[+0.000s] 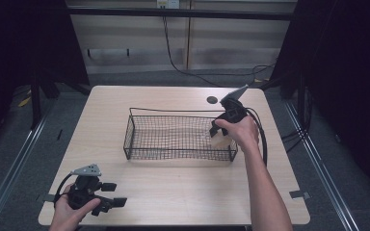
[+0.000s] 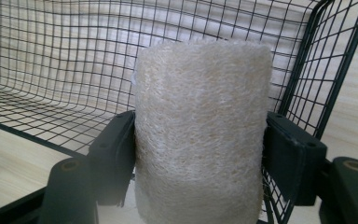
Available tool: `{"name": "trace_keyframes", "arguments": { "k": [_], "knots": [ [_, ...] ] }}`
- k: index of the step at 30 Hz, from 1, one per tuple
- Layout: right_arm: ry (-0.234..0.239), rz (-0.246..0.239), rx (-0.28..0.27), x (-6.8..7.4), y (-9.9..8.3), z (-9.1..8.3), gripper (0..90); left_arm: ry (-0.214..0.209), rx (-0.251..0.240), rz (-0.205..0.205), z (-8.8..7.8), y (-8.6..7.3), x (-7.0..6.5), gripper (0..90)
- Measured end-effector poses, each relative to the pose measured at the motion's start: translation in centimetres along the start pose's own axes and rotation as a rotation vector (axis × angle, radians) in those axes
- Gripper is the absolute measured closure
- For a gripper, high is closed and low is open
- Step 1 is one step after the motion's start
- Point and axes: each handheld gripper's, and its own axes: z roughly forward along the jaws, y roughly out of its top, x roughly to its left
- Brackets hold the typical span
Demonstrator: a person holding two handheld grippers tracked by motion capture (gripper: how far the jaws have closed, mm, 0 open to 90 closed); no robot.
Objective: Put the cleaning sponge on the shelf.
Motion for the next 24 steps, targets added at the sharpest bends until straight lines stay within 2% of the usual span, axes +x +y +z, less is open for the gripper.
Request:
{"name": "trace_keyframes", "arguments": {
  "k": [12, 20, 24],
  "knots": [
    [0.005, 0.033, -0.006, -0.9, -0.4, 1.6, 31.1, 0.004, 0.001, 0.004, 0.1, 0.0, -0.1, 22.0],
    [-0.021, 0.07, 0.001, -1.3, -0.7, 2.3, 31.1, 0.005, 0.004, 0.005, 0.1, 0.0, 0.0, 22.3],
    [-0.029, 0.067, 0.009, -1.3, -0.8, 2.8, 31.1, 0.004, 0.005, 0.005, 0.1, 0.0, -0.1, 22.3]
  ]
}}
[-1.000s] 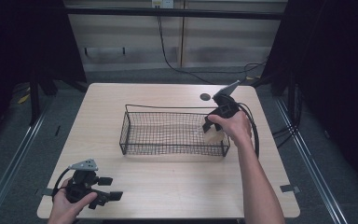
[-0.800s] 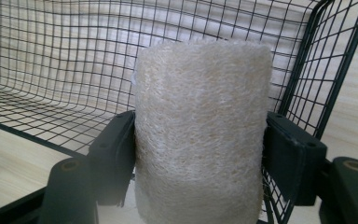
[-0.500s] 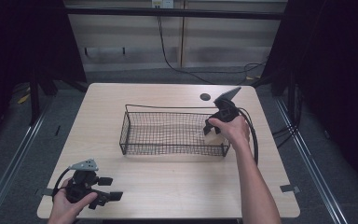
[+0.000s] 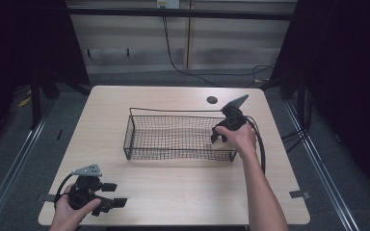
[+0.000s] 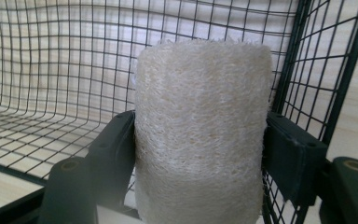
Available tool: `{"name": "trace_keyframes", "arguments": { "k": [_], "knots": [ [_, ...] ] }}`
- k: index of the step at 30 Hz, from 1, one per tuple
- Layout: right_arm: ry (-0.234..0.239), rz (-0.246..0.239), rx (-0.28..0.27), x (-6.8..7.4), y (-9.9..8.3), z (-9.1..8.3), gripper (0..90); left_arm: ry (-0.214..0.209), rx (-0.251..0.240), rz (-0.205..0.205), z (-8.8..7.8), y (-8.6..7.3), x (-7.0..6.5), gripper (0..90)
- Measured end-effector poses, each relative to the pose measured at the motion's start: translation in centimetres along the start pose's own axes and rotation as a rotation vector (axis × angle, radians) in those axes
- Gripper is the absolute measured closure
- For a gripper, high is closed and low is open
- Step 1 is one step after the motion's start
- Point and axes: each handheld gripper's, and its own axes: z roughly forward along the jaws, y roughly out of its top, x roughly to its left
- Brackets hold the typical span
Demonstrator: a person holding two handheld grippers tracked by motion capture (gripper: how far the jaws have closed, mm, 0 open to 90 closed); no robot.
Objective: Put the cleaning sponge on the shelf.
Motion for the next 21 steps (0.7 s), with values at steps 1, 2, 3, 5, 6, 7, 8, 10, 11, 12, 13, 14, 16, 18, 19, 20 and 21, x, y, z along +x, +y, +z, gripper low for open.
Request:
{"name": "trace_keyframes", "arguments": {
  "k": [1, 2, 3, 5, 6, 7, 8, 10, 11, 12, 13, 14, 16, 18, 19, 20, 21],
  "knots": [
    [0.0, 0.0, 0.0, 0.0, 0.0, 0.0, 31.1, 0.0, 0.0, 0.0, 0.0, 0.0, 0.0, 22.3],
    [0.001, 0.011, -0.007, -0.1, 0.0, 0.2, 31.1, 0.005, 0.0, 0.003, 0.0, 0.0, 0.0, 22.3],
    [0.001, 0.011, -0.007, -0.1, 0.0, 0.2, 31.1, 0.003, 0.001, 0.001, 0.0, 0.0, 0.0, 22.3],
    [-0.011, 0.01, 0.003, 0.0, 0.0, 0.4, 31.0, 0.005, 0.0, 0.002, 0.0, 0.0, 0.0, 22.3],
    [-0.017, 0.013, -0.001, 0.1, 0.0, 0.5, 31.0, 0.005, 0.001, 0.003, 0.0, 0.0, 0.0, 22.3],
    [-0.03, 0.017, 0.0, 0.2, 0.0, 0.6, 31.0, 0.003, 0.0, 0.0, 0.0, 0.0, 0.0, 22.3],
    [-0.037, 0.019, 0.002, 0.3, 0.1, 0.7, 31.0, 0.002, 0.0, 0.0, 0.0, 0.0, 0.0, 22.3],
    [-0.041, 0.02, 0.004, 0.4, 0.1, 0.8, 31.0, 0.006, 0.001, 0.004, 0.0, 0.0, 0.0, 22.3],
    [-0.042, 0.021, 0.004, 0.4, 0.1, 0.8, 31.0, 0.005, 0.001, 0.003, 0.0, 0.0, 0.0, 22.3],
    [-0.049, 0.019, 0.006, 0.5, 0.0, 0.9, 31.0, 0.004, 0.001, 0.001, 0.0, 0.0, 0.0, 22.3],
    [-0.05, 0.017, 0.003, 0.5, 0.0, 1.0, 31.0, 0.004, 0.002, 0.001, 0.1, 0.0, 0.0, 22.3],
    [-0.051, 0.022, 0.002, 0.5, -0.1, 1.0, 31.0, 0.002, 0.006, 0.003, 0.1, 0.0, 0.0, 22.3],
    [-0.057, 0.029, 0.007, 0.7, -0.1, 1.0, 30.9, 0.0, 0.008, 0.004, 0.1, 0.0, 0.0, 22.3],
    [-0.048, 0.033, -0.006, 0.8, -0.1, 1.0, 30.9, -0.001, 0.003, 0.002, 0.1, 0.0, -0.1, 22.3],
    [-0.047, 0.023, -0.003, 0.8, -0.1, 1.1, 30.9, 0.0, 0.005, -0.001, 0.1, 0.0, -0.1, 22.3],
    [-0.049, 0.021, 0.002, 0.8, -0.1, 1.3, 30.9, 0.004, 0.001, -0.001, 0.1, 0.0, 0.0, 22.3],
    [-0.051, 0.03, 0.013, 0.9, -0.1, 1.3, 30.8, 0.006, 0.0, 0.002, 0.1, 0.0, 0.0, 22.3]
  ]
}}
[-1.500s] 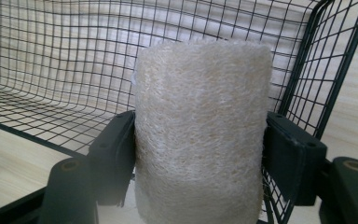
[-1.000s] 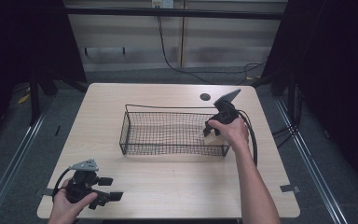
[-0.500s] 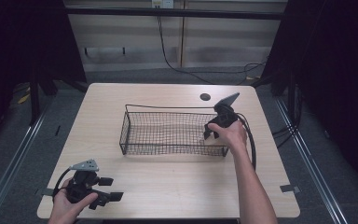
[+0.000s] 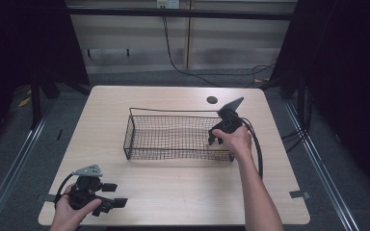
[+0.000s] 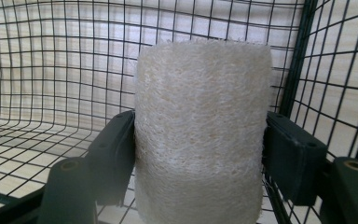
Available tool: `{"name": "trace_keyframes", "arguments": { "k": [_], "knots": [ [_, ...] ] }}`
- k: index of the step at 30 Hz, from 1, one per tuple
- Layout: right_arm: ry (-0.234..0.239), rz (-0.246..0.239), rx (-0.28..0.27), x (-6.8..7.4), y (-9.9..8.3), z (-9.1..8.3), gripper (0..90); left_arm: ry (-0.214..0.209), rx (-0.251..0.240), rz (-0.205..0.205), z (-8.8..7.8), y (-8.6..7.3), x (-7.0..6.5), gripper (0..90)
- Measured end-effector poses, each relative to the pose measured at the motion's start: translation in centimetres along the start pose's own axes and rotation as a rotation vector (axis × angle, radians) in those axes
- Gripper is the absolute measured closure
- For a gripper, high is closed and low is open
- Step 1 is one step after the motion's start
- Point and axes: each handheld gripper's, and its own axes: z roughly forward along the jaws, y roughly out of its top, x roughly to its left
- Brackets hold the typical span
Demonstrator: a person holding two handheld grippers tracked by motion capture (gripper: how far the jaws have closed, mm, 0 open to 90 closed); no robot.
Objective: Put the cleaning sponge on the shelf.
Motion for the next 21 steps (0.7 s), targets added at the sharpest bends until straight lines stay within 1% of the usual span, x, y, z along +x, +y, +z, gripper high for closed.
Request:
{"name": "trace_keyframes", "arguments": {
  "k": [1, 5, 9, 12, 16, 18, 21],
  "knots": [
    [-0.002, 0.005, -0.005, 0.0, 0.0, 0.1, 30.8, -0.001, 0.001, -0.001, 0.0, 0.0, 0.0, 22.3],
    [-0.016, 0.0, 0.009, 0.2, 0.0, 0.5, 30.8, -0.004, 0.006, -0.001, 0.0, 0.0, 0.0, 22.3],
    [-0.011, 0.004, -0.001, 0.0, 0.0, 0.9, 30.8, -0.005, 0.005, 0.0, 0.1, 0.0, 0.0, 22.3],
    [-0.014, 0.008, -0.001, 0.0, 0.0, 1.0, 30.7, -0.005, 0.006, 0.0, 0.1, 0.0, 0.0, 22.3],
    [-0.022, -0.004, 0.0, 0.2, 0.0, 1.1, 30.7, -0.004, 0.006, -0.001, 0.1, 0.0, 0.0, 22.3],
    [-0.022, 0.004, -0.002, 0.2, 0.0, 1.2, 30.7, -0.002, 0.007, -0.001, 0.1, 0.0, 0.0, 22.3],
    [-0.036, 0.004, 0.005, 0.4, 0.1, 1.3, 30.5, -0.007, 0.008, 0.001, 0.1, 0.0, 0.0, 22.3]
  ]
}}
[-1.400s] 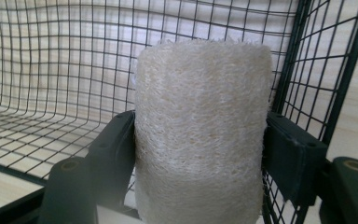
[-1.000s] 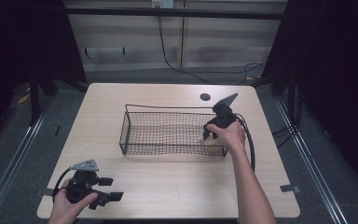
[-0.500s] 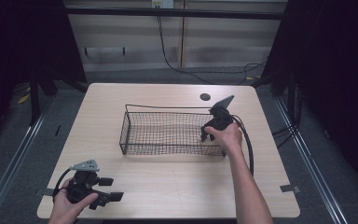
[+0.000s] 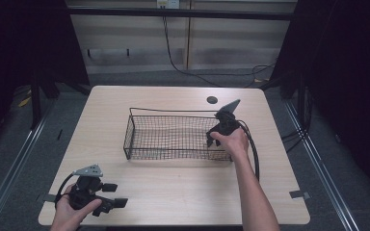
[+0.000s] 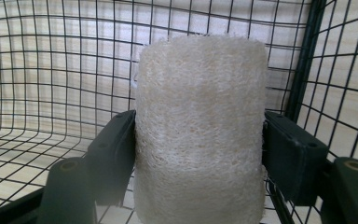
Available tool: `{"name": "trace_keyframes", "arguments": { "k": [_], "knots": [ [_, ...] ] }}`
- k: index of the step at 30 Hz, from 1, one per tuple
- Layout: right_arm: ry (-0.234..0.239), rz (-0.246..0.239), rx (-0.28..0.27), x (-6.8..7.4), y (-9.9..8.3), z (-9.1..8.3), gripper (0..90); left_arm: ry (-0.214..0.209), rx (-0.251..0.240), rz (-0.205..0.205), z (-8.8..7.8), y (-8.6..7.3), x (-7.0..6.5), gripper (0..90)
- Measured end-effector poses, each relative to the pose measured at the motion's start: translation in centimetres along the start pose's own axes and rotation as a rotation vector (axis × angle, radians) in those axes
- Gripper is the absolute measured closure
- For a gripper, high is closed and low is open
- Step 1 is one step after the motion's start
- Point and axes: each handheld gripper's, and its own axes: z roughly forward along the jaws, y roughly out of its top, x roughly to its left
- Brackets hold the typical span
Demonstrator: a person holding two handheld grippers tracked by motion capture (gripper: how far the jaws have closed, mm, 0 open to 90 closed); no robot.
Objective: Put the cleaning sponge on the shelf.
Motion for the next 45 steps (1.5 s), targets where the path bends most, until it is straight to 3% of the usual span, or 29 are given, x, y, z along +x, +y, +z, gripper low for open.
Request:
{"name": "trace_keyframes", "arguments": {
  "k": [8, 21, 31, 45],
  "knots": [
    [-0.016, -0.014, 0.011, 0.3, 0.2, 0.3, 29.7, 0.001, -0.003, -0.002, -0.1, 0.0, 0.0, 22.3],
    [-0.004, -0.012, 0.037, 0.4, 0.3, 0.4, 24.8, 0.003, -0.007, -0.002, -0.1, 0.0, -0.1, 22.3],
    [-0.007, -0.01, 0.006, 0.0, 0.0, -0.5, 20.3, 0.005, -0.01, 0.0, -0.1, 0.0, -0.1, 22.3],
    [0.038, -0.03, -0.049, -0.5, -0.6, -2.5, 19.8, 0.004, -0.008, 0.002, -0.1, 0.0, -0.1, 22.3]
  ]
}}
